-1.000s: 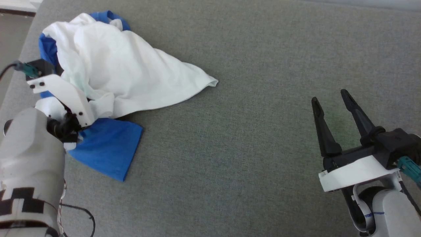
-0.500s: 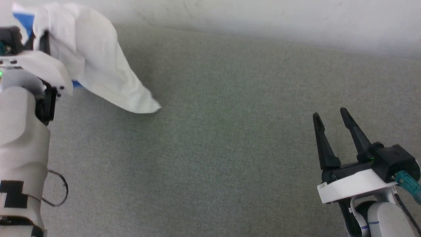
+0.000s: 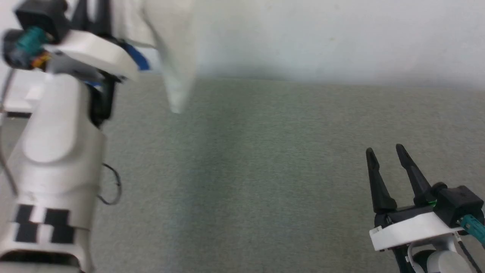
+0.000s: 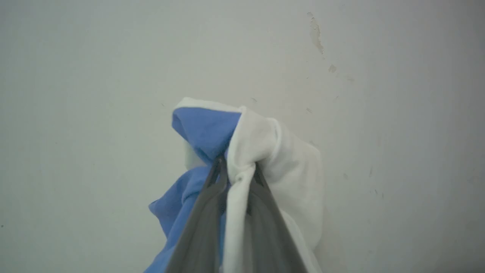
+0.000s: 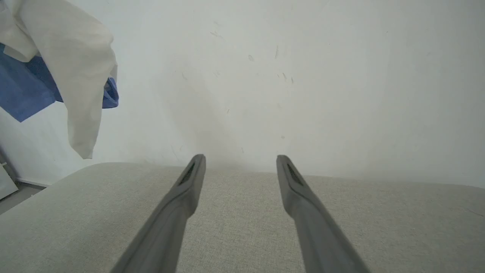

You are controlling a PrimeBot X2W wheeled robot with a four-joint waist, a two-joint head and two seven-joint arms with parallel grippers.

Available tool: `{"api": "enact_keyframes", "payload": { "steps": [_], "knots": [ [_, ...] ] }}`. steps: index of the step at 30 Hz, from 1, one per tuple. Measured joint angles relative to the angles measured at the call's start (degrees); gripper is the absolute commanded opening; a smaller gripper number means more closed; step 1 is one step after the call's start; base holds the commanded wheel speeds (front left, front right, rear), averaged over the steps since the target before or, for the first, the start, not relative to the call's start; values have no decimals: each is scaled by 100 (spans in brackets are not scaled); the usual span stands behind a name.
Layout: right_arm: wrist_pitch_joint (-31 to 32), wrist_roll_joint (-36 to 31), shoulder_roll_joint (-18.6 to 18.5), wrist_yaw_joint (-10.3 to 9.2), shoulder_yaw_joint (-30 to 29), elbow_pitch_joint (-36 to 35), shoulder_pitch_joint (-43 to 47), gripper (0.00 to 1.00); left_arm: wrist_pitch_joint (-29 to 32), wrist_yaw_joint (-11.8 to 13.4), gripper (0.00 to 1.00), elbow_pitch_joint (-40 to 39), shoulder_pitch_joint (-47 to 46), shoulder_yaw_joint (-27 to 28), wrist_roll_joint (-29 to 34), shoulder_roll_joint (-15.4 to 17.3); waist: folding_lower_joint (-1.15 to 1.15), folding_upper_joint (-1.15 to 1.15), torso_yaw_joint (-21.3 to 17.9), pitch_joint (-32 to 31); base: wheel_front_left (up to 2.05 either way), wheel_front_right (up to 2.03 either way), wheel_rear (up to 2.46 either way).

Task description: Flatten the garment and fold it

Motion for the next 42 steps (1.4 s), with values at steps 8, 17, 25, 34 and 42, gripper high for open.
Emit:
{"api": "enact_keyframes", "payload": {
  "steps": [8, 17, 25, 34, 42],
  "knots": [
    [16, 54, -3, 0, -73, -49, 183, 100, 267, -48, 0, -902, 1543, -383, -475, -847, 1, 0, -691, -149, 0, 0, 0],
    [1, 140, -3, 0, 23, -55, 205, 100, 553, 231, 0, -1036, 4030, -853, -678, -1067, 1, 0, -1318, -138, 0, 0, 0],
    [-44, 180, -2, 0, 69, 62, 212, 100, 196, 415, 100, -1170, 4531, -1099, -538, -1191, 2, 0, -1330, -20, 0, 0, 0],
    [-25, 178, -2, 0, 57, 105, 371, 100, -2, 516, 100, -2187, 4640, -887, -398, -1265, 1, 0, -1107, -262, 0, 0, 0],
    [121, 144, -1, 0, 99, 64, 439, 100, -7, 801, 100, -2581, 4902, -302, -256, -866, 1, 0, -942, -398, 0, 0, 0]
  ]
}}
